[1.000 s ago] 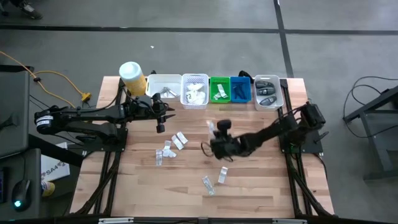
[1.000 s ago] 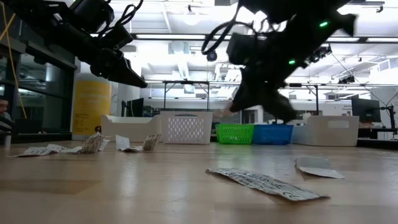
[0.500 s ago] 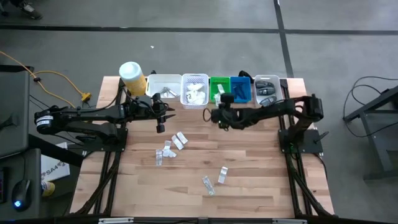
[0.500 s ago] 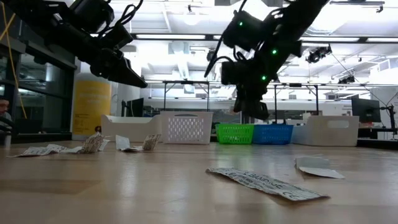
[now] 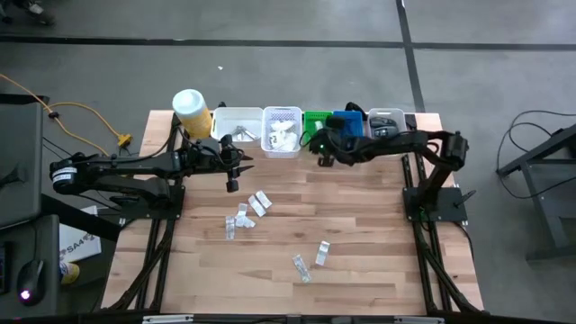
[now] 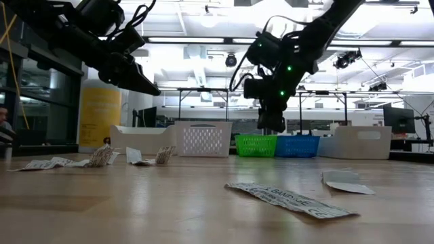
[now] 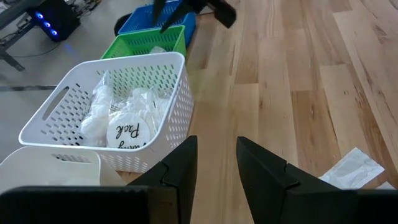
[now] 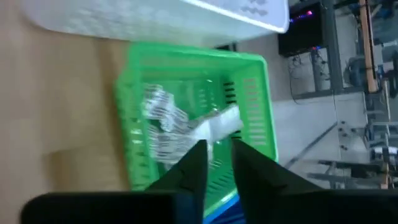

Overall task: Pick & Place Travel size toiletries
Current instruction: Put the white bandage into the green bin

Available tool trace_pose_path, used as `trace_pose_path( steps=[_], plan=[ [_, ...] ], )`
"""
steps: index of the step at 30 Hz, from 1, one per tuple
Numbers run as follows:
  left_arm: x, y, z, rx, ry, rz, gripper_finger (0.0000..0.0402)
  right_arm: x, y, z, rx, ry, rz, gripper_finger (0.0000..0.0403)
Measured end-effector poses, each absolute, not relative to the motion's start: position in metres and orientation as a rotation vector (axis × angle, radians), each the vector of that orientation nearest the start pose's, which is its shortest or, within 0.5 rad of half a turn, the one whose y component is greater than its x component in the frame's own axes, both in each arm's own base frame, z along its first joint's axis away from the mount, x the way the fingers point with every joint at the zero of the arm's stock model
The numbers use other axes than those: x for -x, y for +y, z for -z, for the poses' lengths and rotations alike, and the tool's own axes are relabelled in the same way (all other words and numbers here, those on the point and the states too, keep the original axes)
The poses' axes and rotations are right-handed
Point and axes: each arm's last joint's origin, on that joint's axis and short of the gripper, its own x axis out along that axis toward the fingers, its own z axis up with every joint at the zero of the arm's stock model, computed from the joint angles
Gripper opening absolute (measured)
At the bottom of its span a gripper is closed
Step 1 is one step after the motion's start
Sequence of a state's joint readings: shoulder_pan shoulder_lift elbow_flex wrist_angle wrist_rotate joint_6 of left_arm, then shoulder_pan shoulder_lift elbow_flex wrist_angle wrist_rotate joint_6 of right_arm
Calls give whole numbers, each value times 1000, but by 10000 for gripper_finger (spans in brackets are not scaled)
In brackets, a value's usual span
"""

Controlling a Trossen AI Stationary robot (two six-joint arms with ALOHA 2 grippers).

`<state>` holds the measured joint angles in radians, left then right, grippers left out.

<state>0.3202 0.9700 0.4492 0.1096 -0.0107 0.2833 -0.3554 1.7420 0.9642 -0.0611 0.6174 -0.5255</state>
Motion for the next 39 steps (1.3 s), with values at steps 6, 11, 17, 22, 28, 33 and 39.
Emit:
trace_pose_path(
  steps=[6, 11, 17, 22, 28, 33, 39],
  plan=[
    [-191, 64, -213, -213, 451, -266, 110, -314, -137, -171, 574, 1080, 761, 141],
    [-191, 64, -213, -213, 451, -266, 110, -321, -109, -175, 480, 981, 886, 170],
    [-191, 64, -213, -213, 451, -266, 110, -328, -55, -170, 382, 925, 813, 171],
    [-191, 64, -213, -213, 451, -266, 110, -321, -9, -164, 198, 950, 676, 165],
    [-191, 64, -213, -213, 450, -266, 110, -310, 37, -173, -230, 1012, 388, 161],
    [-191, 64, -213, -213, 450, -266, 110, -304, 79, -175, -292, 1018, 228, 171],
    [-191, 64, -213, -213, 450, -265, 110, -291, 119, -174, -378, 1029, 201, 215]
  ],
)
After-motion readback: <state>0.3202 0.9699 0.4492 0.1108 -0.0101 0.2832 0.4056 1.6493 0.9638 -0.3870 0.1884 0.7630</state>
